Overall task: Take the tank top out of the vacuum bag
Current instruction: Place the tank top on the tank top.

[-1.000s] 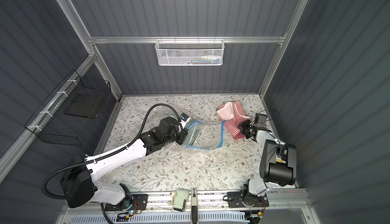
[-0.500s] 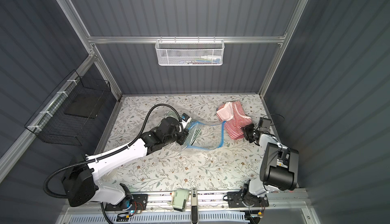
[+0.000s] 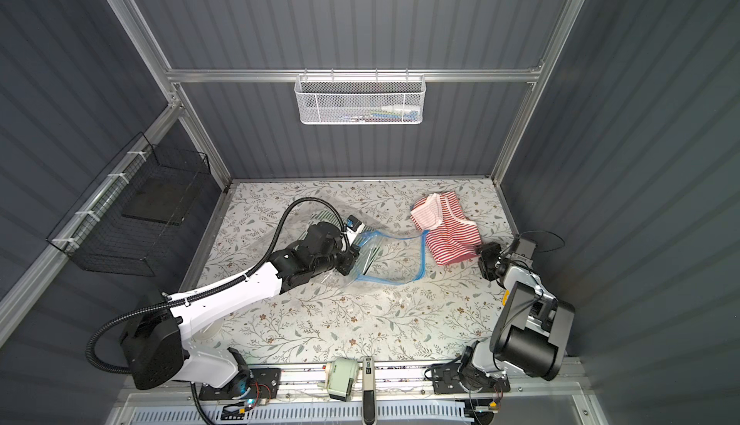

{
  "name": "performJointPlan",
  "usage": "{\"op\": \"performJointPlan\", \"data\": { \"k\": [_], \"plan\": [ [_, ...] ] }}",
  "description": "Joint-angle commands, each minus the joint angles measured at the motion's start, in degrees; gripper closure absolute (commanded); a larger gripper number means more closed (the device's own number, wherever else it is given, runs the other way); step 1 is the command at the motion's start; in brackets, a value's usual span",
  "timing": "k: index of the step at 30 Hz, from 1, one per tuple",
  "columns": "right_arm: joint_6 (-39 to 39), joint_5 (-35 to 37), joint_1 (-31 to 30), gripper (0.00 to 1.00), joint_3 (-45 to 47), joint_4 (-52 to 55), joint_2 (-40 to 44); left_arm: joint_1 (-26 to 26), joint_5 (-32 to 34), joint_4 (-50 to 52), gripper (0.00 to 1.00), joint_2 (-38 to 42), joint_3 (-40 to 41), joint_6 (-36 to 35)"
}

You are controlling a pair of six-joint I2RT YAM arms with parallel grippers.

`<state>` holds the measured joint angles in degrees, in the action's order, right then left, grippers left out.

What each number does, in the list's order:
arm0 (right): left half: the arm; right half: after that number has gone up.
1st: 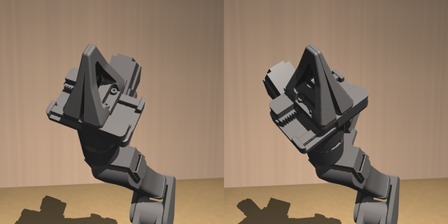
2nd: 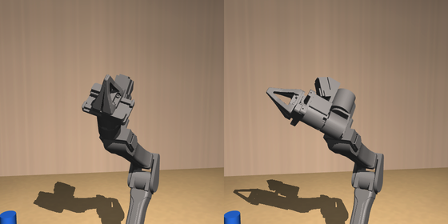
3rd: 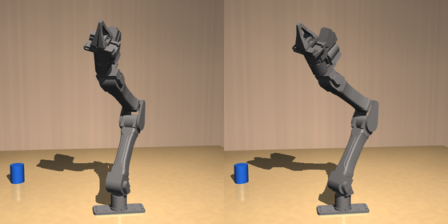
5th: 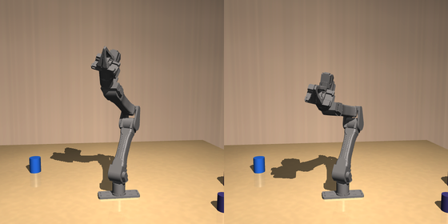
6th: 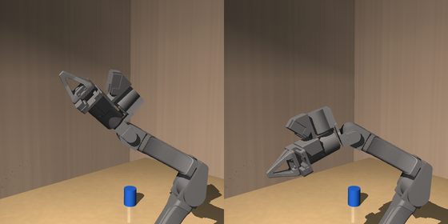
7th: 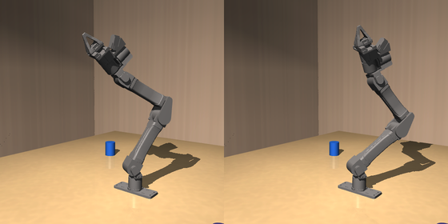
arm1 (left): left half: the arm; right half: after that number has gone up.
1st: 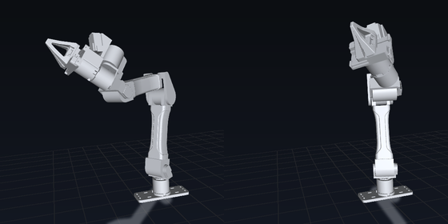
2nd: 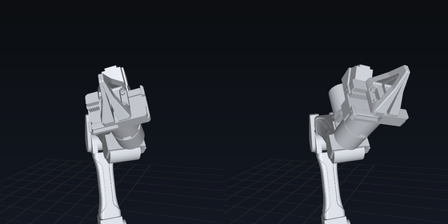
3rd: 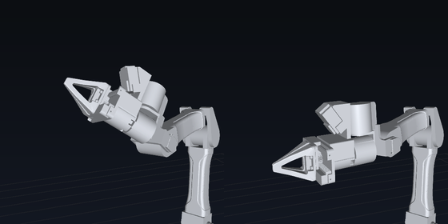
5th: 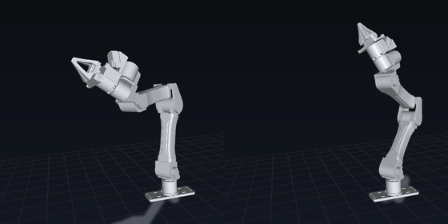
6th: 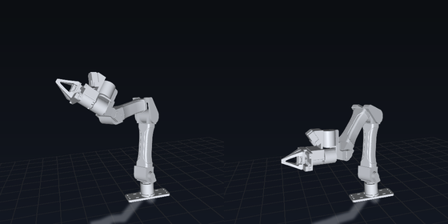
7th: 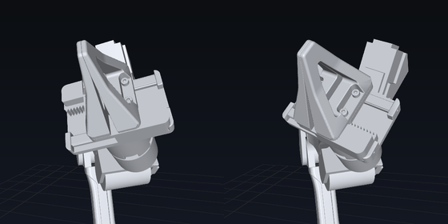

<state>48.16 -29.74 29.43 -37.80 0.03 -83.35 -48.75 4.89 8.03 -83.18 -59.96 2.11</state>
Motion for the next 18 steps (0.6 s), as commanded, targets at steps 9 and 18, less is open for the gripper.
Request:
{"op": "performJointPlan", "data": {
  "k": [9, 18],
  "plan": [
    [3.4, -4.8, 2.6, 0.54, -5.5, -5.7, -8.8, 0.3, 0.5, 0.5, 1.00, -0.7, -1.2, 0.0],
    [4.9, -5.6, 2.6, 0.96, -8.2, -7.9, -13.2, 0.3, 0.8, 1.6, 1.00, -0.6, -2.2, -0.2]
  ]
}}
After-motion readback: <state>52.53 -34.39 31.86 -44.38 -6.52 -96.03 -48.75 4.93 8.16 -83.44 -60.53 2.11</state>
